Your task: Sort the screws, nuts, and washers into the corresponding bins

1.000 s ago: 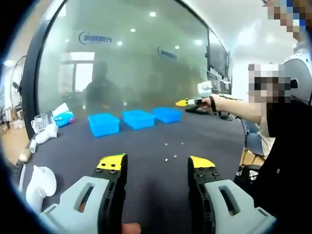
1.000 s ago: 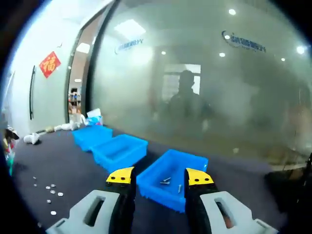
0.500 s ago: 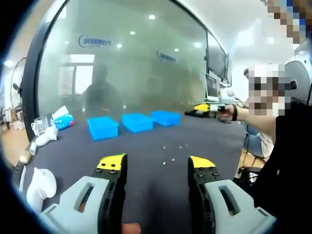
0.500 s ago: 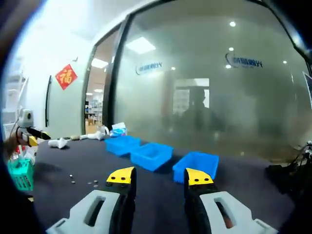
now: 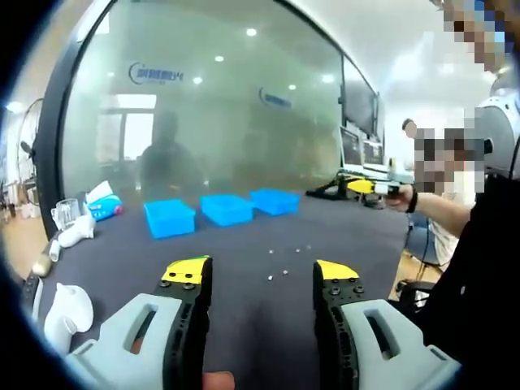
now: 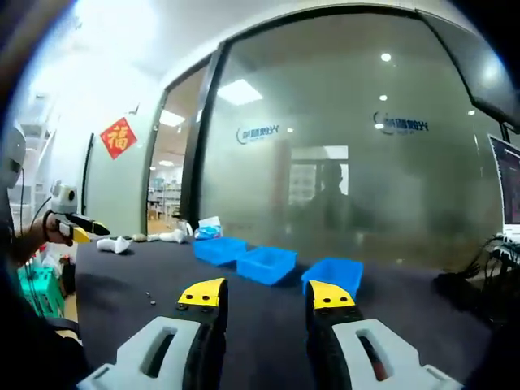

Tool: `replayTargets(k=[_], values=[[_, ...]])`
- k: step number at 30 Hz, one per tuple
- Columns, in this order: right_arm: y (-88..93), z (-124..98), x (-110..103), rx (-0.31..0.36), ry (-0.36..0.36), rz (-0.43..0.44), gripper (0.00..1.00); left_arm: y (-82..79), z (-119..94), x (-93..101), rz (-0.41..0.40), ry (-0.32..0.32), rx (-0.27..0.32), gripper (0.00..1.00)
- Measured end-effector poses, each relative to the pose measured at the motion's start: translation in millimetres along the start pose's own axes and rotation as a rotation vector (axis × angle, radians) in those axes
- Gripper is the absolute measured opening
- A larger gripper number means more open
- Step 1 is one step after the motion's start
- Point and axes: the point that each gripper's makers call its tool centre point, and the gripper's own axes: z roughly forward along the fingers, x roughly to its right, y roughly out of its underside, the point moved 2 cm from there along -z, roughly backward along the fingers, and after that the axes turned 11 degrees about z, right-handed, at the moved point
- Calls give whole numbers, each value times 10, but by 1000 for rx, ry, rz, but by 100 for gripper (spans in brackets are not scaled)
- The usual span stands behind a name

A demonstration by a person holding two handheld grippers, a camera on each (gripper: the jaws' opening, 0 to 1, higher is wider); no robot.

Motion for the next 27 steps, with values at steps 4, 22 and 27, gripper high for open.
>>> replayTargets(k=[4, 22, 27], values=[[49, -74, -22, 3, 7, 17, 35, 13, -13, -9, -3, -4, -2, 48], [175, -6, -213, -41, -39, -12, 34, 46, 5, -24, -10, -1, -6, 48], [185, 3, -225, -47, -46, -16, 34, 38, -2, -14, -5, 0, -8, 48]])
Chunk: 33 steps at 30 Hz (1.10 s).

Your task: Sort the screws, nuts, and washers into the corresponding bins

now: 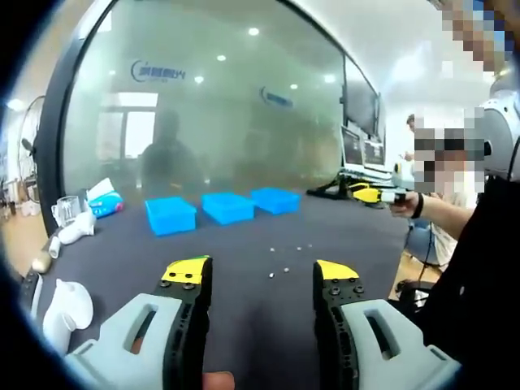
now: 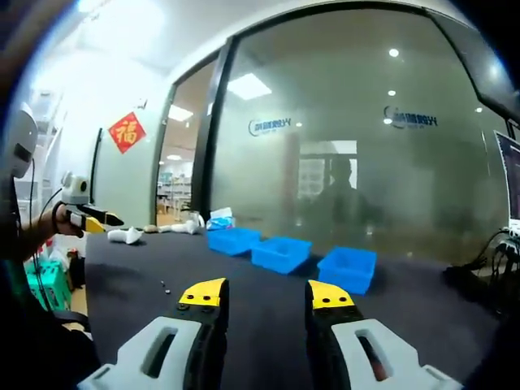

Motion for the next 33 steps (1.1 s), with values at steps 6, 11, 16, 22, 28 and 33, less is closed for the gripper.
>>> replayTargets(k=[6, 11, 16, 22, 28, 33], values=[[18, 1, -19, -5, -7, 1, 34, 4, 8, 6, 0, 2, -4, 48], [24, -2, -27, -7, -10, 2, 34, -2, 20, 2, 5, 6, -6, 48], [34, -3, -38, -12, -18, 0, 34, 11, 41, 17, 15, 22, -21, 49], [92, 2, -97, -37, -47, -3, 34, 28, 102, 53, 49, 67, -62, 49], [145, -10, -211, -71, -109, -11, 34, 27, 161, 85, 74, 99, -86, 49], [231, -32, -325, -136, -191, 2, 34, 32, 176, 103, 85, 113, -96, 49]])
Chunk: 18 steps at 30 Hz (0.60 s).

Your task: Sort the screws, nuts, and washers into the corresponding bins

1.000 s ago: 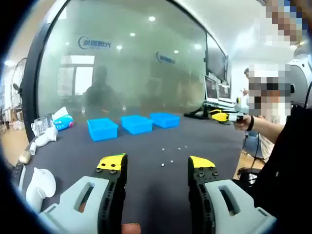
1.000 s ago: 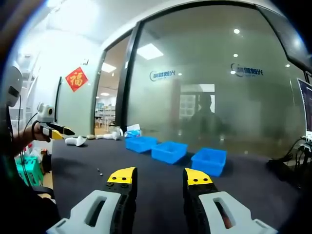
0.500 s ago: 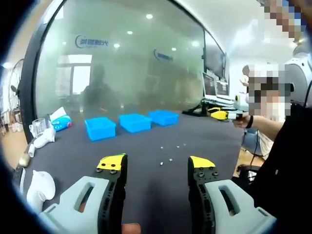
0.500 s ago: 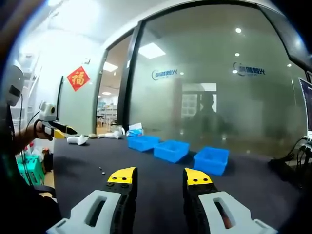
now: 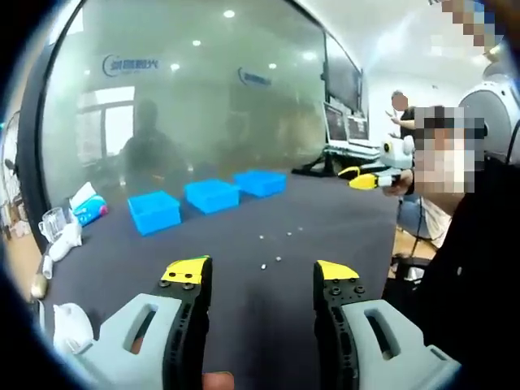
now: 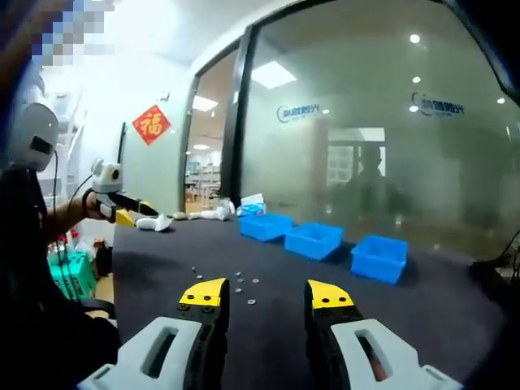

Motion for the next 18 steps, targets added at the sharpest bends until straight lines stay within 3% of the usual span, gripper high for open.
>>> replayTargets(k=[9, 18], values=[[260, 19, -195, -162, -136, -36, 32, 24, -12, 38, 6, 10, -17, 49], [303, 45, -233, -196, -171, -67, 33, 28, -25, 56, 17, 16, -35, 49]])
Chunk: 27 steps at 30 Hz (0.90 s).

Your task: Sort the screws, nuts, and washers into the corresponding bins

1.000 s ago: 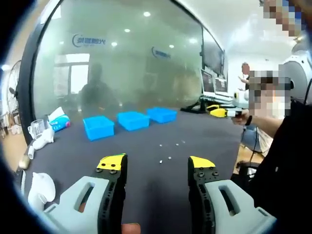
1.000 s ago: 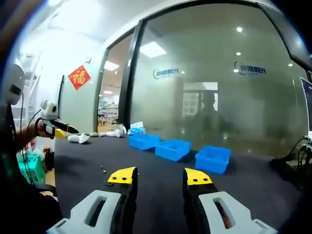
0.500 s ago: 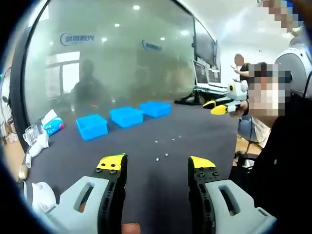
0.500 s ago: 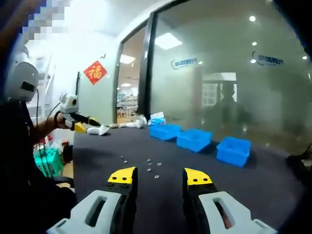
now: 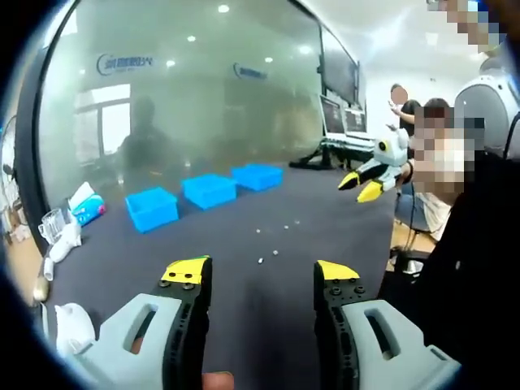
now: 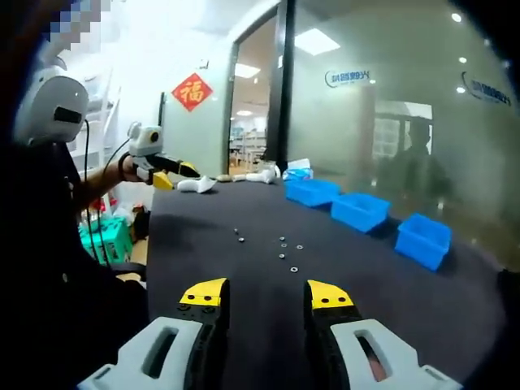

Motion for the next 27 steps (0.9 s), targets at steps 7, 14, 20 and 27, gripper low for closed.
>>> replayTargets(k=[7, 14, 20, 27], values=[[30, -15, 7, -20, -12, -3, 33, 13, 58, 49, 25, 48, -29, 49], [51, -62, 22, -29, -15, 1, 34, -11, 151, 42, 48, 103, -63, 49], [79, -75, 21, -42, -19, -5, 34, 58, 326, 5, 63, 176, -130, 49], [107, -71, 13, -56, -25, -10, 33, 64, 582, -41, 85, 248, -180, 49]])
